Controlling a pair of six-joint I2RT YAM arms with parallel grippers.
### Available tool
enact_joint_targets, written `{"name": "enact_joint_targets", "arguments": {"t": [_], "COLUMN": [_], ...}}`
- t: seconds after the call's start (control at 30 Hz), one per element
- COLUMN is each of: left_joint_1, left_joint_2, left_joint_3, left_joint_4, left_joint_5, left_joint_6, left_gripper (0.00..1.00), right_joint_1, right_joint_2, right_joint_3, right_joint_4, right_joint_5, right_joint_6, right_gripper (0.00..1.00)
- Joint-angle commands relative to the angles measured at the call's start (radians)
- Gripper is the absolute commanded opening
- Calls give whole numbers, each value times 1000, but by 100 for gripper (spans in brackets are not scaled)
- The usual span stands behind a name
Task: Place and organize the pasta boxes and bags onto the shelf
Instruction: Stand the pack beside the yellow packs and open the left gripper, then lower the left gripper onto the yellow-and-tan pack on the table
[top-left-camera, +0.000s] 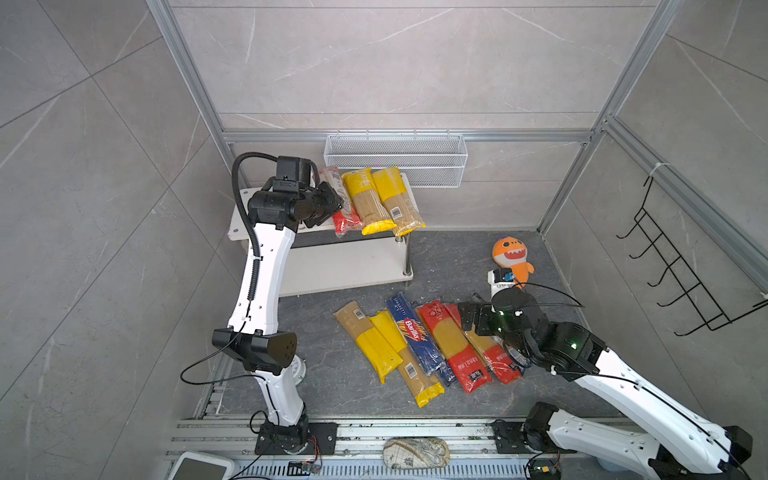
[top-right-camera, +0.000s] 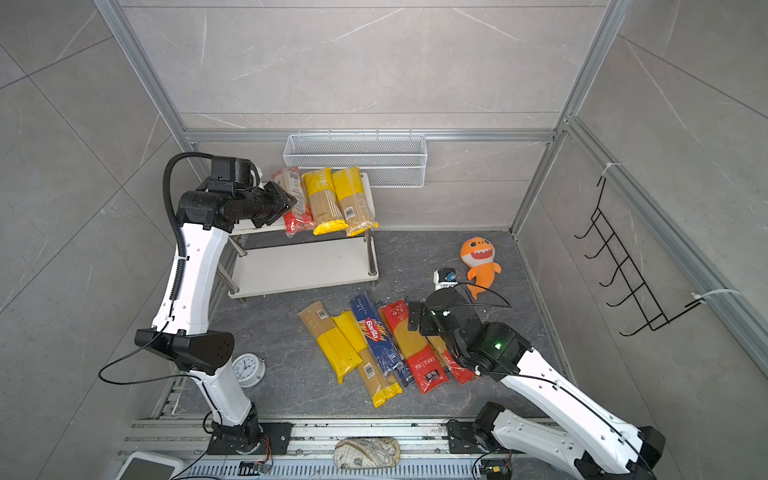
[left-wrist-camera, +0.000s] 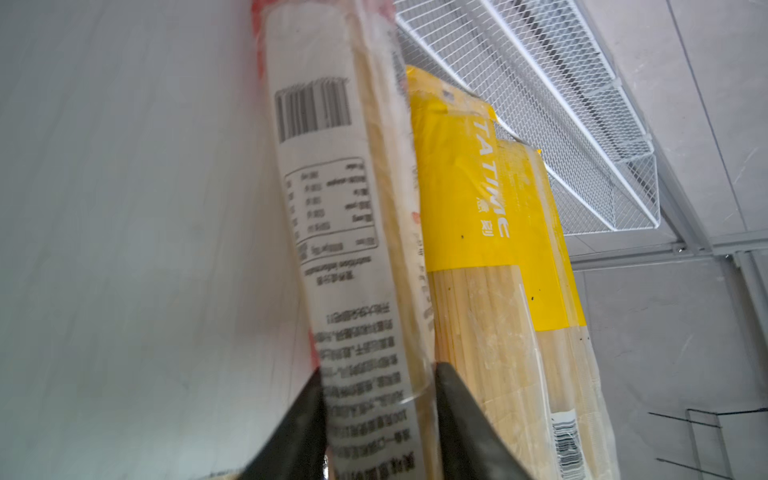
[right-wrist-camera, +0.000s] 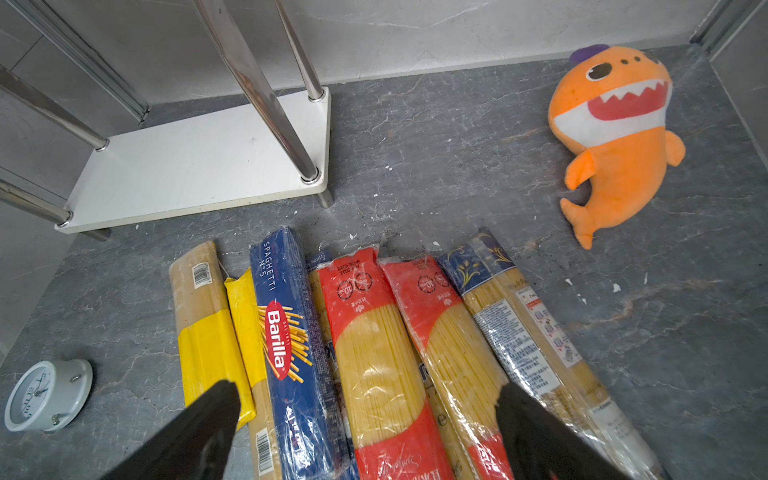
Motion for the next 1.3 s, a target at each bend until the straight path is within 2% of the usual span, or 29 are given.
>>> {"name": "enact_joint_targets", "arguments": {"t": [0.0,0.13,0.2,0.33,0.53,0.77,0.87,1.1,1.27], "left_joint_1": [9,19,27,39,42,42,42,41,40], "left_joint_2": [-20,-21,-21,-21,-50,-136,-237,-594,-819], "left_joint_3": [23,13,12,10,10,-21,-137,-578,-864], "left_joint_4": [-8,-11,-16,-24,-36,-80,-75,5,1], "left_joint_5": [12,24,29,49,45,23,-12,-66,-85], "left_joint_6": [24,31,35,42,52,58,51,18,10], "left_gripper": [34,36,41,70,82,87,87,88,89], "right_joint_1": [4,4,3,4,4,4,4,5,5], "right_joint_2": [-14,-19,-24,-29,-24,-34,-39,-67,-104], "right_joint_3": [-8,-7,-7,-1,14,31,35,12,-40], "right_joint_4": [-20,-23,-26,-34,-52,-66,-79,-99,-100], "right_joint_5": [6,-1,-4,-3,6,-2,-4,-16,-39], "right_joint_6": [6,12,13,14,20,21,18,25,52], "right_gripper": [100,100,100,100,100,100,100,100,100]}}
